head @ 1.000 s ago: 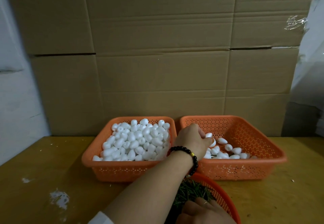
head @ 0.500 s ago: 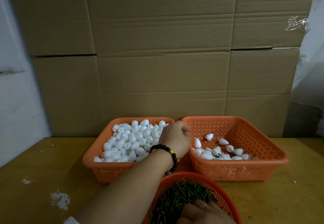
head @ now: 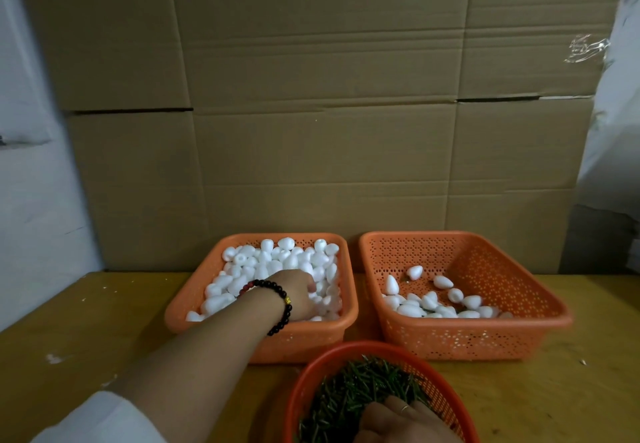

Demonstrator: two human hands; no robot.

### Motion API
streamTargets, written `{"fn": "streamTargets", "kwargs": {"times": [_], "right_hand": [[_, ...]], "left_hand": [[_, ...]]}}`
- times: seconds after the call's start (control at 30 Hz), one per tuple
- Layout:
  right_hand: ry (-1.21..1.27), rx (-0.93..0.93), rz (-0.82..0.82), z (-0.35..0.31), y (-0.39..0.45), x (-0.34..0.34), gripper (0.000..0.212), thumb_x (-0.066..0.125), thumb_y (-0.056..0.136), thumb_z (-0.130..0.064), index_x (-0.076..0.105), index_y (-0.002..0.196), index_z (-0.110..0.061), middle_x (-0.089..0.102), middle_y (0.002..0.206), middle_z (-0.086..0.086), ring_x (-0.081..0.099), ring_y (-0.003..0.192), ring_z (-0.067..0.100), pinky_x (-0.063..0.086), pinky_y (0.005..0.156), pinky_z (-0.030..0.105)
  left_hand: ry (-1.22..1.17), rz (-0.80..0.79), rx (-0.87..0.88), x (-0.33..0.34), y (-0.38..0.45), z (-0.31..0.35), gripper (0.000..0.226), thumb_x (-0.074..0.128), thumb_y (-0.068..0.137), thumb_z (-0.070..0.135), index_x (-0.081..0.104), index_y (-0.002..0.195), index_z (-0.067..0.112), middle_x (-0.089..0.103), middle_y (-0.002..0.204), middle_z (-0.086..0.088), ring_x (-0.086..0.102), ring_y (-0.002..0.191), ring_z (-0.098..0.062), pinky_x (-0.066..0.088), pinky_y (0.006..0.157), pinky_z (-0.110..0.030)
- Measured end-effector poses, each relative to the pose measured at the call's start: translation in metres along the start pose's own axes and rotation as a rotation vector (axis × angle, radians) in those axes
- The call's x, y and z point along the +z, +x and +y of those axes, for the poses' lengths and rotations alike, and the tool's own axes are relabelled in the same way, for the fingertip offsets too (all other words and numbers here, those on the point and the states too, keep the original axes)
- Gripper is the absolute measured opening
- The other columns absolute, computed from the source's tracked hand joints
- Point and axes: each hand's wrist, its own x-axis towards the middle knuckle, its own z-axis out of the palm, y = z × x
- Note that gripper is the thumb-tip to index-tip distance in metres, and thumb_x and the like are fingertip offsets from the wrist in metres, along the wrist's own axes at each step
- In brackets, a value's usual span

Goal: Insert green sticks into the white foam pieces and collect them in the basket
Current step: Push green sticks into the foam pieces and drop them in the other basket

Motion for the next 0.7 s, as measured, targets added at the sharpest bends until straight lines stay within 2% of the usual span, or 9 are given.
{"fn": "streamTargets", "kwargs": {"times": [0.07, 0.1, 0.2, 0.33, 0.4, 0.47, 0.6, 0.63, 0.7], "right_hand": [[-0.034, -0.019, -0.031, -0.001, 0.000, -0.001, 0.067, 0.006, 0.084, -0.058, 0.048, 0.121, -0.021, 0.041, 0.128, -0.003, 0.037, 0.121, 0.009, 0.023, 0.094, 0.025], [-0.055, -0.015, -0.052, 0.000, 0.001, -0.001, 0.068, 0.007, 0.084, -0.058, 0.047, 0.125, -0.021, 0.040, 0.130, -0.001, 0.036, 0.122, 0.010, 0.024, 0.098, 0.026], [-0.032, 0.017, -0.040, 0.001, 0.001, -0.001, 0.044, 0.026, 0.100, -0.043, 0.045, 0.130, -0.019, 0.040, 0.134, 0.002, 0.034, 0.128, 0.011, 0.022, 0.107, 0.031], [-0.074, 0.033, -0.030, 0.001, 0.001, 0.003, 0.065, 0.010, 0.089, -0.054, 0.043, 0.130, -0.017, 0.041, 0.134, 0.002, 0.033, 0.130, 0.009, 0.022, 0.108, 0.032], [-0.061, 0.052, -0.004, 0.002, 0.002, 0.004, 0.058, 0.014, 0.094, -0.050, 0.040, 0.132, -0.017, 0.040, 0.136, 0.002, 0.031, 0.133, 0.012, 0.021, 0.109, 0.034], [-0.064, 0.035, 0.037, 0.002, 0.002, 0.006, 0.078, -0.001, 0.079, -0.059, 0.041, 0.130, -0.018, 0.042, 0.132, 0.003, 0.033, 0.131, 0.011, 0.021, 0.109, 0.034], [0.010, 0.050, 0.102, -0.002, -0.002, 0.005, 0.095, -0.011, 0.058, -0.062, 0.044, 0.124, -0.021, 0.046, 0.127, 0.002, 0.038, 0.128, 0.009, 0.020, 0.110, 0.032], [-0.004, 0.049, 0.133, -0.002, -0.003, 0.005, 0.093, -0.011, 0.060, -0.063, 0.045, 0.123, -0.022, 0.047, 0.126, 0.001, 0.038, 0.127, 0.007, 0.021, 0.110, 0.031], [-0.003, 0.015, 0.219, -0.002, -0.004, 0.007, 0.066, 0.005, 0.086, -0.061, 0.046, 0.121, -0.023, 0.049, 0.126, -0.002, 0.039, 0.126, 0.006, 0.021, 0.109, 0.028]], "left_hand": [[0.033, -0.006, 0.004, 0.000, 0.003, 0.001, 0.047, 0.062, 0.088, 0.029, 0.049, 0.133, 0.024, 0.058, 0.119, 0.001, 0.058, 0.102, -0.016, 0.049, 0.087, -0.027], [0.036, -0.011, 0.001, 0.000, 0.005, 0.001, 0.043, 0.063, 0.087, 0.026, 0.051, 0.128, 0.024, 0.058, 0.114, 0.001, 0.058, 0.100, -0.016, 0.051, 0.086, -0.027], [0.088, -0.028, 0.002, -0.001, 0.007, 0.000, 0.024, 0.059, 0.086, 0.014, 0.053, 0.109, 0.018, 0.054, 0.100, -0.001, 0.057, 0.086, -0.018, 0.049, 0.075, -0.028], [0.180, -0.016, -0.004, 0.003, 0.012, -0.002, 0.024, 0.049, 0.087, 0.005, 0.052, 0.109, 0.011, 0.045, 0.077, 0.000, 0.043, 0.063, -0.012, 0.038, 0.054, -0.024], [0.238, 0.003, -0.030, 0.004, 0.014, 0.000, 0.012, 0.047, 0.086, 0.001, 0.050, 0.085, 0.013, 0.039, 0.068, 0.000, 0.036, 0.055, -0.012, 0.030, 0.047, -0.023], [0.255, -0.007, -0.066, 0.005, 0.016, 0.001, 0.023, 0.048, 0.086, 0.002, 0.042, 0.067, 0.014, 0.037, 0.063, 0.000, 0.034, 0.052, -0.012, 0.029, 0.046, -0.022], [0.272, -0.034, -0.101, 0.005, 0.023, -0.005, 0.028, 0.057, 0.087, 0.010, 0.045, 0.062, 0.013, 0.043, 0.063, 0.000, 0.041, 0.054, -0.012, 0.034, 0.047, -0.021], [0.277, -0.034, -0.098, 0.005, 0.025, -0.006, 0.028, 0.058, 0.086, 0.011, 0.046, 0.062, 0.013, 0.044, 0.063, 0.000, 0.042, 0.055, -0.011, 0.035, 0.047, -0.021], [0.273, -0.035, -0.095, 0.006, 0.026, -0.007, 0.028, 0.059, 0.087, 0.013, 0.047, 0.062, 0.013, 0.044, 0.063, 0.000, 0.042, 0.055, -0.011, 0.035, 0.048, -0.022]]}}
